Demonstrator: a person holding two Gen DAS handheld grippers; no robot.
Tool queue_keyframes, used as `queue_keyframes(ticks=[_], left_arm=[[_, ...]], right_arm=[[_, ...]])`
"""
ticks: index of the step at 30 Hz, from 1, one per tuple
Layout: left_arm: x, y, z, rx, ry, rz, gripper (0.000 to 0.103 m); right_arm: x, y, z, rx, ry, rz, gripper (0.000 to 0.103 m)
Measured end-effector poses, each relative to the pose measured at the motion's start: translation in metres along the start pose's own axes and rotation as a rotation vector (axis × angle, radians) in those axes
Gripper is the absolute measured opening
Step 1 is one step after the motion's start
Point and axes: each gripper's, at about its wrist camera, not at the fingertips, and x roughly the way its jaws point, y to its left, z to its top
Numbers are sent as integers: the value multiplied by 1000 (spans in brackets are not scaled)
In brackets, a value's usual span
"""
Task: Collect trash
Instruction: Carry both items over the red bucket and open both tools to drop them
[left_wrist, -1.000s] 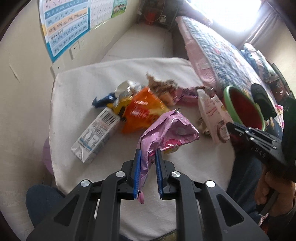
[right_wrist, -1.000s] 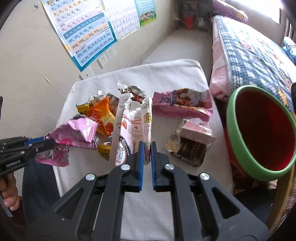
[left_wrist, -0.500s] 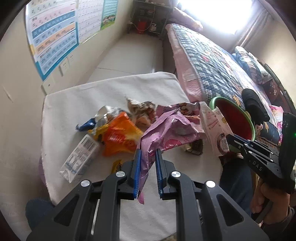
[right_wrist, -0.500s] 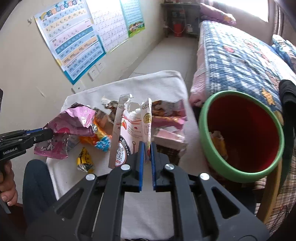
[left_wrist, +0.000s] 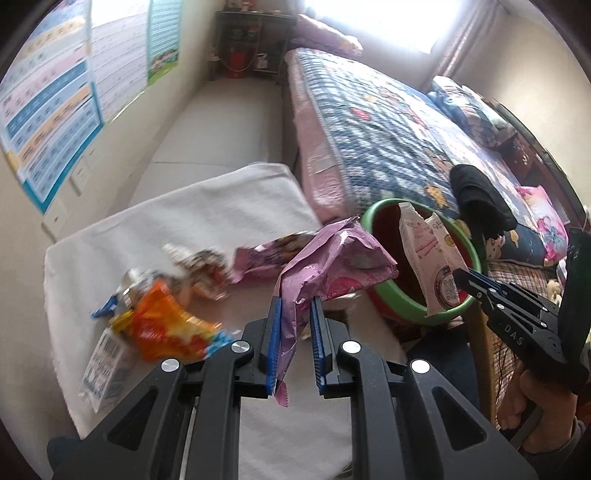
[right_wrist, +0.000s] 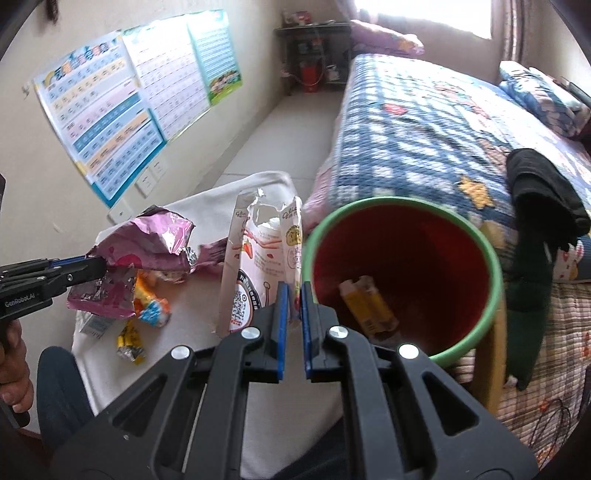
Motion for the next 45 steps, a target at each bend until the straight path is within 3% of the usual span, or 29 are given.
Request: queue_keyframes(ticks=[9,19,37,39,41,43,45], left_arm=[[27,-60,26,108,24,-29,13],[59,-110,53,155,54,-68,13],[98,-146,71,166,114,-103,17],[100,-148,71,164,120,-116,19],[99,-147,70,158,115,-117,55],[96,-144,67,150,92,-108,65],[95,-140,64,157,93,-86,68]], right_arm=[[-8,-50,10,42,-37,-76,8],[-5,-100,12,101,-35,-129,8],[6,-134,11,155,-26,-152,8],[6,-135,12,158,-32,-154,18],[4,-136,12,165,-41,-159,55],[1,-135,11,165,-53,-171,63],[1,-134,10,163,-51,-172,69]])
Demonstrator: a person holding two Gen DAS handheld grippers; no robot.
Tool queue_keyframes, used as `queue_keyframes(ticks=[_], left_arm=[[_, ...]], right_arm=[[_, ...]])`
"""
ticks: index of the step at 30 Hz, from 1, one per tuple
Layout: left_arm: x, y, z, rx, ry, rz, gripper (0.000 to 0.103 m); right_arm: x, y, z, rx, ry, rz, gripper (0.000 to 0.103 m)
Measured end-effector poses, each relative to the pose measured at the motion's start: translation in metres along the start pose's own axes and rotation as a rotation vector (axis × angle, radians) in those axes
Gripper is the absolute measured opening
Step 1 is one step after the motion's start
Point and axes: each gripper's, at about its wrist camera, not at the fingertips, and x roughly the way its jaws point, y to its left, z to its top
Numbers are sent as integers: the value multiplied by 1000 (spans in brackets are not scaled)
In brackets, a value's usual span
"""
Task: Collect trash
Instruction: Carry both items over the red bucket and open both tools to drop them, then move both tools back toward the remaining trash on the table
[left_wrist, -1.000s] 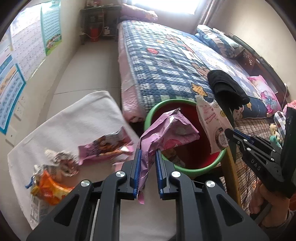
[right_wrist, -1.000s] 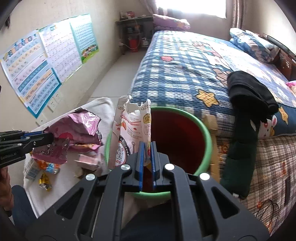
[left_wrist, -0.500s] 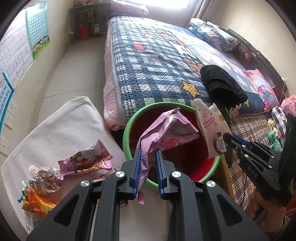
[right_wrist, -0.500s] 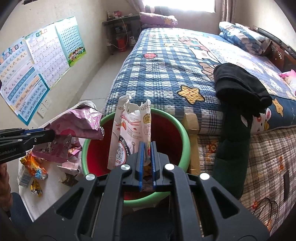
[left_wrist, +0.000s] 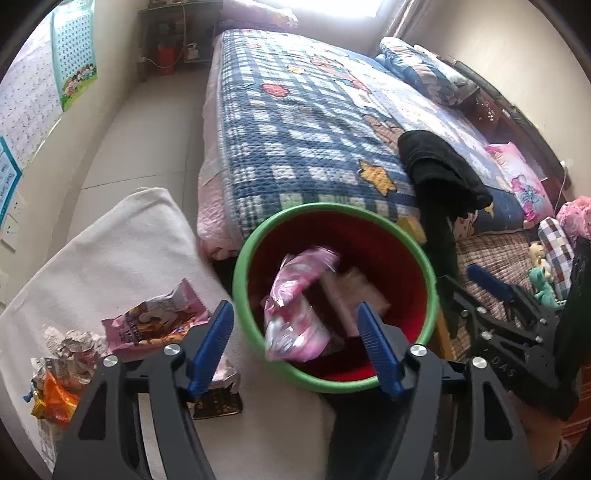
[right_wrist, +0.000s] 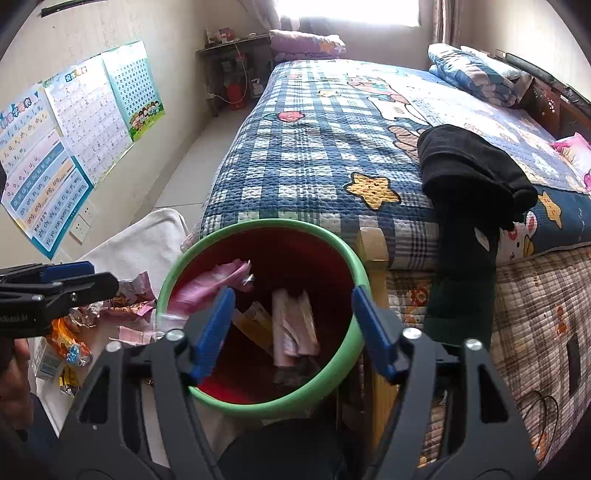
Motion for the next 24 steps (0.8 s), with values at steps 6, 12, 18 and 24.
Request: queue_keyframes(ticks=[6,12,18,24], left_arm=[[-14,13,-12,12,-38,54,87],[-29,30,-24,-7,-66,92,95],[-43,58,-43,-93,-85,77,95],[-61,79,-66,-131,-101,103,95]], right_arm=[[-2,5,-5,3,7,-2,86],[-9,17,-8,-5,-3,-2,96],[-18,40,-12,-33,-8,24,98],[-20,70,-21,-71,1,67,98]])
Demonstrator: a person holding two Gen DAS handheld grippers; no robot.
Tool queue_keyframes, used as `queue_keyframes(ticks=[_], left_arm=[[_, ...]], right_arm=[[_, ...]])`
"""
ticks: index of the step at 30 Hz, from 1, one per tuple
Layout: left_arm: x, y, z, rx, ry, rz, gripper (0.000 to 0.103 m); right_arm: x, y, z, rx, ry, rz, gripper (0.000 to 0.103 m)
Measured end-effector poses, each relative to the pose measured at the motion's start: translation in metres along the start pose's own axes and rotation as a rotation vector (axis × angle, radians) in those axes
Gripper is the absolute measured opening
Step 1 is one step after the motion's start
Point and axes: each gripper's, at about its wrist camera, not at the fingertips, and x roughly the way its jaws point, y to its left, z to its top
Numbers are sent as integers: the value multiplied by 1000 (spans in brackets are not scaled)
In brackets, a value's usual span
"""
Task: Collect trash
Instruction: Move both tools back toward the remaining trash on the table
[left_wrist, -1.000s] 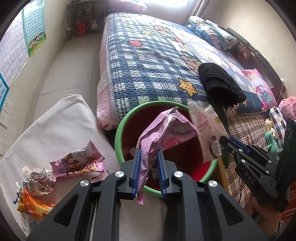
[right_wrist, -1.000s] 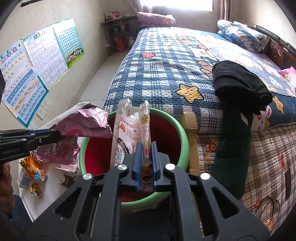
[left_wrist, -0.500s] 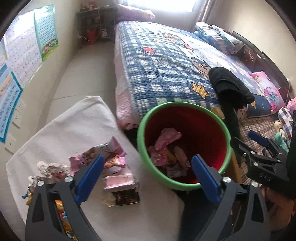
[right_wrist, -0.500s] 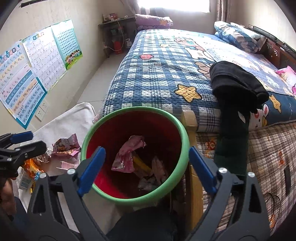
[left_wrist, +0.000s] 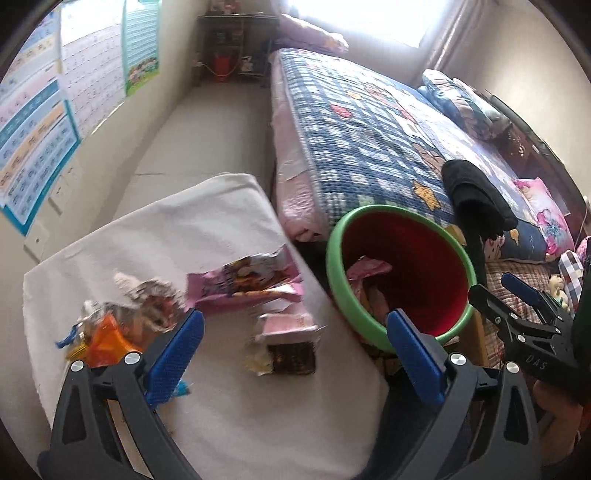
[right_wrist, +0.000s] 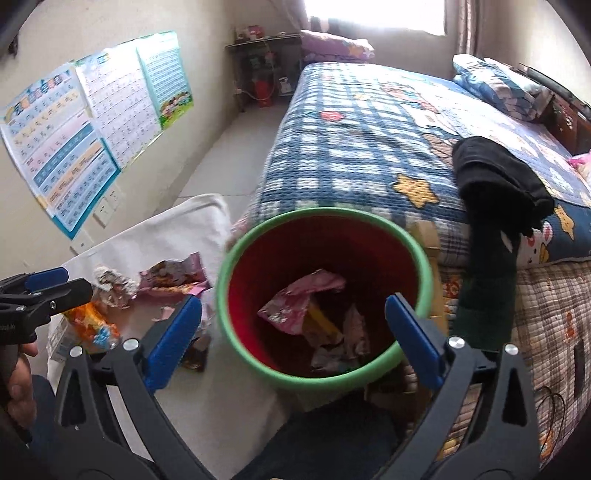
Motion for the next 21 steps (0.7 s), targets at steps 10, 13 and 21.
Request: queue_keyframes(ticks=[10,13,21], left_arm=[[-25,53,-32,-59,-13,92,95],[-32,74,-44,-96,-8,113,95],[-46,130,-76,-167,4,180,95]], right_arm=[[4,64,-9,-119,8,83,98],[7,82,-13,-152,16,105,98],[15,124,-27,-238,37,134,98]])
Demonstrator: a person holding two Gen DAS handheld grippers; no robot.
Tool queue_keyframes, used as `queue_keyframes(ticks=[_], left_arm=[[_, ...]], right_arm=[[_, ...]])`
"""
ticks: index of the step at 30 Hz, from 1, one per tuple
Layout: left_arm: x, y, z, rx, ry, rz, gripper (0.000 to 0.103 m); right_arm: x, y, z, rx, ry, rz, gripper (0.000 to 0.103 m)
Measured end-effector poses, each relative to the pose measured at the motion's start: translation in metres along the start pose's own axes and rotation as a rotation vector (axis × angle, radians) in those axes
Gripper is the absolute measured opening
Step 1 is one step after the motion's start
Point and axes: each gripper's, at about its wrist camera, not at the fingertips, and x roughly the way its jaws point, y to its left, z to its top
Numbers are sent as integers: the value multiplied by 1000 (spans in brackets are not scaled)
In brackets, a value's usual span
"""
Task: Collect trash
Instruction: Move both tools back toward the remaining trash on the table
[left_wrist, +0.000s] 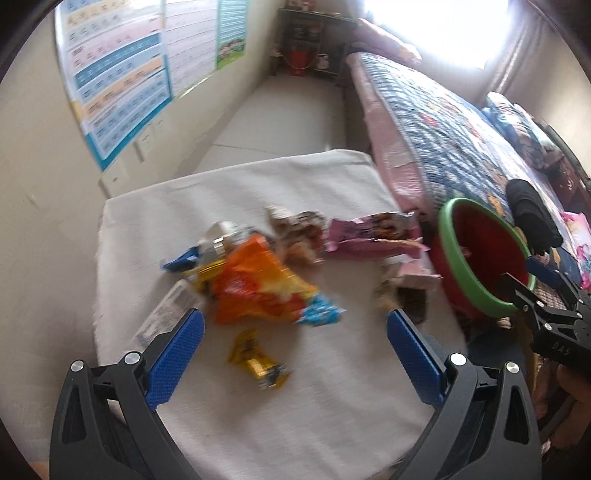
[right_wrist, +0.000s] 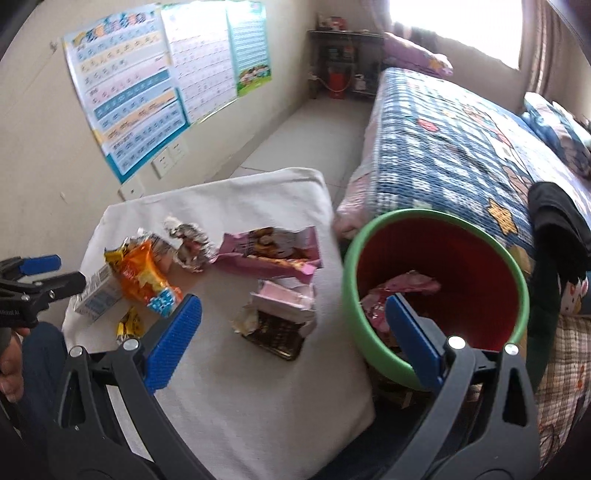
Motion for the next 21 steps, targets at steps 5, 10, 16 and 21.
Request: queue_keyframes(ticks=[5,10,16,21], left_arm=[[2,35,-12,-24,23,30,95],[8,60,-23,-12,61,47,95],[23,89,-31,-10,120,50,95],[34,104,-32,4,141,72,95]], right_arm=[[12,19,-6,-52,28,-3,98],[26,33,-13,-101,52,-22,98],[47,46,-21,-190,95,-47,98],[63,49,-23,-267,116,-69,98]])
